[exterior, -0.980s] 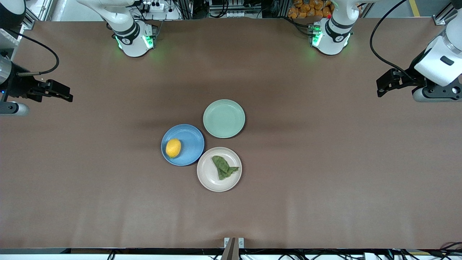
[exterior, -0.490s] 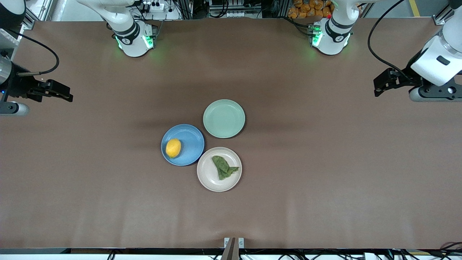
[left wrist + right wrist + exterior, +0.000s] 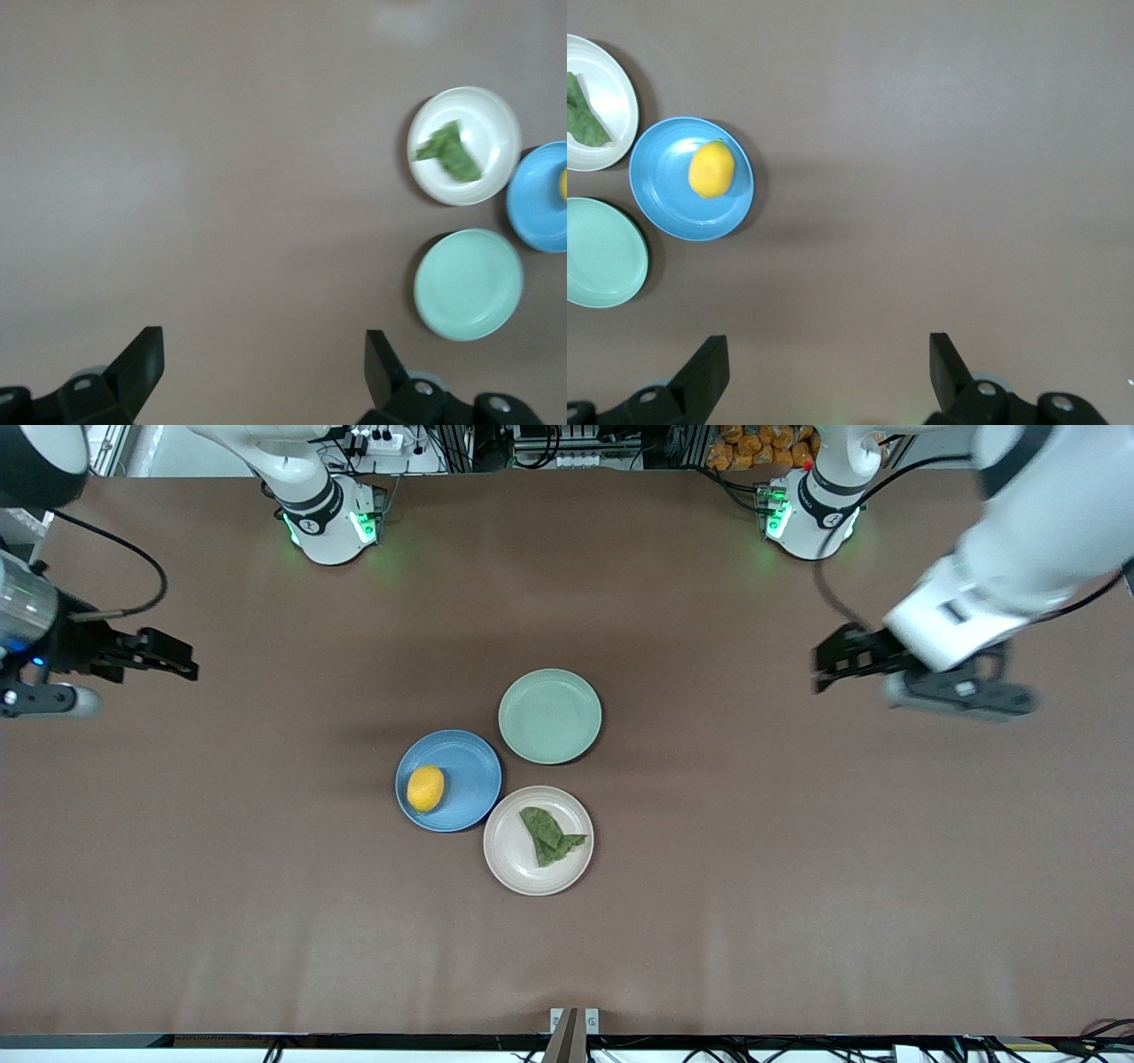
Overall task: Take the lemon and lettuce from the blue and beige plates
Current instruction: 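Reach the right gripper to the lemon while the left gripper reaches the lettuce, then grasp the lemon with the right gripper while the left gripper grasps the lettuce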
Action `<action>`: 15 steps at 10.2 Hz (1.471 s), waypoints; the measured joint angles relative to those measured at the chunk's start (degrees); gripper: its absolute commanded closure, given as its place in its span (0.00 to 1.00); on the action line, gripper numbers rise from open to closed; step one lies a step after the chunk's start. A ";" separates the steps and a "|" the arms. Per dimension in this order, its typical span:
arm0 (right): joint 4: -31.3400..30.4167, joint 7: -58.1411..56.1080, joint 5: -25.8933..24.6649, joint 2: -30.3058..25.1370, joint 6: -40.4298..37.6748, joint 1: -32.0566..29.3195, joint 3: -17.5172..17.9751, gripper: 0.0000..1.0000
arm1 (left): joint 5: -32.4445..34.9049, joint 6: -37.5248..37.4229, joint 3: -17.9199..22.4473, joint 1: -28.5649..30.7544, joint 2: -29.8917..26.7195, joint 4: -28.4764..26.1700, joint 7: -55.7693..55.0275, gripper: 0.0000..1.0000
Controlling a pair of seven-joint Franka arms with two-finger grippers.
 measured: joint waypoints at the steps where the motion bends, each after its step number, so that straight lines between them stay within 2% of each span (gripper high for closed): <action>1: -0.33 1.86 0.11 2.24 1.99 0.81 0.80 0.00 | 0.03 5.38 -0.16 -3.58 2.70 0.06 -3.69 0.00; 3: -0.98 9.37 1.19 8.14 7.20 1.61 3.63 0.00 | 1.95 16.83 -0.14 -10.13 8.14 0.17 -7.98 0.00; 6: -1.15 27.08 1.94 18.13 16.63 3.57 10.12 0.00 | 10.02 34.74 0.16 -17.45 18.44 0.18 -8.97 0.00; 9: -1.25 36.42 1.93 26.46 21.58 7.33 10.74 0.00 | 15.17 55.12 0.78 -19.48 29.79 0.59 -8.87 0.00; 12: -1.24 36.53 1.92 32.80 26.37 7.21 10.56 0.00 | 19.23 63.36 5.40 -23.47 38.35 4.70 -8.47 0.00; 14: -1.49 36.53 1.65 35.04 28.78 7.36 10.62 0.00 | 19.24 64.59 10.97 -29.25 42.62 8.45 -8.44 0.00; 15: -2.28 36.53 1.42 35.46 29.60 7.40 10.64 0.00 | 19.24 64.82 12.34 -30.81 44.28 9.87 -8.44 0.00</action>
